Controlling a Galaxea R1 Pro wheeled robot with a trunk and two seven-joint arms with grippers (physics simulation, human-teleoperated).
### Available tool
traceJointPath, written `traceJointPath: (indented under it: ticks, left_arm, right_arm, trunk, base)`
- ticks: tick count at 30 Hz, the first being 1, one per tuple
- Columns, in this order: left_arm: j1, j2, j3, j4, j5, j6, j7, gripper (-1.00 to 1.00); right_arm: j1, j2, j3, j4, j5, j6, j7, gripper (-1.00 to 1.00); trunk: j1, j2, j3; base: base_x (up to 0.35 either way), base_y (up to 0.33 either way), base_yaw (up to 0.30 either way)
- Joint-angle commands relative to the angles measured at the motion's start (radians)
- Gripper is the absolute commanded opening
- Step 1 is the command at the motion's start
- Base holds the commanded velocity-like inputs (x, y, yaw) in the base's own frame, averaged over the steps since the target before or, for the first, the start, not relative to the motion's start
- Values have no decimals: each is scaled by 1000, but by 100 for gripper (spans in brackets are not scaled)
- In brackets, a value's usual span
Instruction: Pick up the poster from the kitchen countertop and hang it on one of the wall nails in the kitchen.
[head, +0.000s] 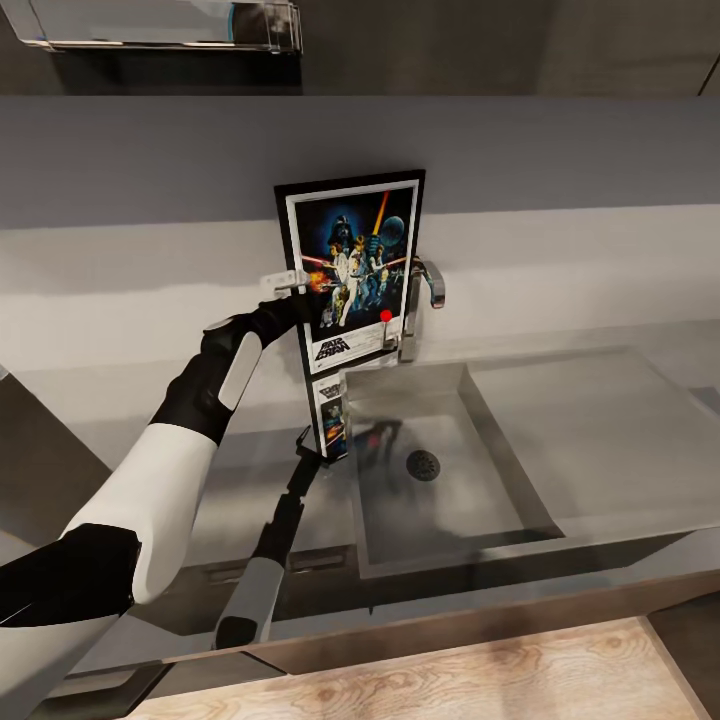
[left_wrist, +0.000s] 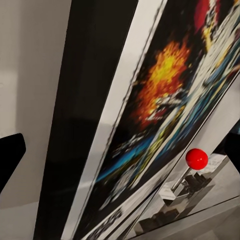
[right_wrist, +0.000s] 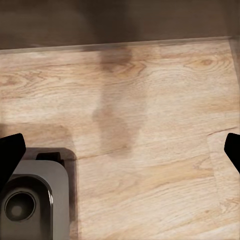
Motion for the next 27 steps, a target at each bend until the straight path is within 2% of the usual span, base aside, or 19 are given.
traceJointPath:
  ticks: [1, 13, 19, 27]
  left_arm:
    - [-1, 0, 1, -1, 6, 6, -1, 100]
    - [-1, -1, -2, -1, 7, 10, -3, 100]
    - [-1, -2, -8, -4, 8, 69, -3, 100]
    - [-1, -4, -13, -5, 9, 92, -4, 100]
  right_arm:
    - [0, 0, -2, -1, 1, -2, -1, 100]
    - [0, 0, -2, -1, 1, -2, -1, 100]
    - [0, 0, -2, -1, 1, -2, -1, 100]
    - [0, 0, -2, -1, 1, -2, -1, 100]
  trunk:
    - [0, -1, -1]
    - [0, -1, -1]
    - [0, -1, -1]
    - [0, -1, -1]
  base:
    - [0, 0, 0]
    - [0, 0, 0]
    - [0, 0, 0]
    - [0, 0, 0]
